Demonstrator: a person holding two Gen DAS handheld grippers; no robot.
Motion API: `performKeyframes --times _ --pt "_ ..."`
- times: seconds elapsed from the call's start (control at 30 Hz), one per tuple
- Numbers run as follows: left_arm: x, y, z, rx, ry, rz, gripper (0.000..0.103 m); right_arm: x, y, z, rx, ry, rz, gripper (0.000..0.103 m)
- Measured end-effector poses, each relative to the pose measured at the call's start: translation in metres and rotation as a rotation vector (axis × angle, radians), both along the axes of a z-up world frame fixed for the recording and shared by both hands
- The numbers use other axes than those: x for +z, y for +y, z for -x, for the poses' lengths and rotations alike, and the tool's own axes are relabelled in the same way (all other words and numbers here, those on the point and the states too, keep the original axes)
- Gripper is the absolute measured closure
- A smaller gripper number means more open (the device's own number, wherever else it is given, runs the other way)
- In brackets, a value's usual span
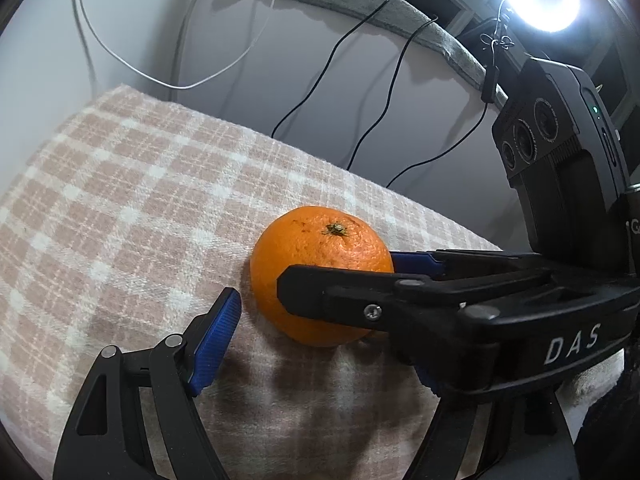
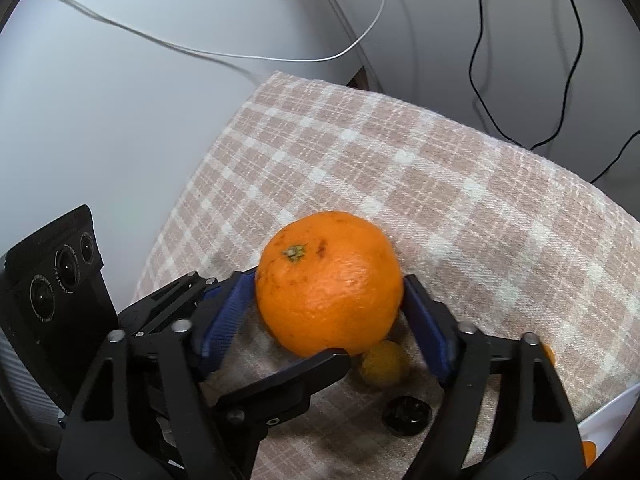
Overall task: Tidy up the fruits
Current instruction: 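Close both grippers on the large orange from opposite sides, then lift the large orange with both grippers and lower it onto the plate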
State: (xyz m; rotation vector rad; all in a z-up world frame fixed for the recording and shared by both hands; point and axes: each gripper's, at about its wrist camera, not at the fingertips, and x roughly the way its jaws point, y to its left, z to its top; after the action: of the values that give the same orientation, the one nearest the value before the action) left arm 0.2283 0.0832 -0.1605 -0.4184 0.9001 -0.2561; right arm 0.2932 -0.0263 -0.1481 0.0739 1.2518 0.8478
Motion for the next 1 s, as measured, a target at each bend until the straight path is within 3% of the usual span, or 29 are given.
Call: performKeyframes --times 0.13,1.0 --pt "0.0 -0.006 -0.002 -0.016 0.003 -0.012 0.029 0.0 -0.002 -0.002 0.003 -0.003 0.0 0.026" --pt "0.038 -0.025 0.024 -0.014 -0.085 -0.104 0.031 0.025 -0.021 0.03 0.01 -0.048 -0.039 0.027"
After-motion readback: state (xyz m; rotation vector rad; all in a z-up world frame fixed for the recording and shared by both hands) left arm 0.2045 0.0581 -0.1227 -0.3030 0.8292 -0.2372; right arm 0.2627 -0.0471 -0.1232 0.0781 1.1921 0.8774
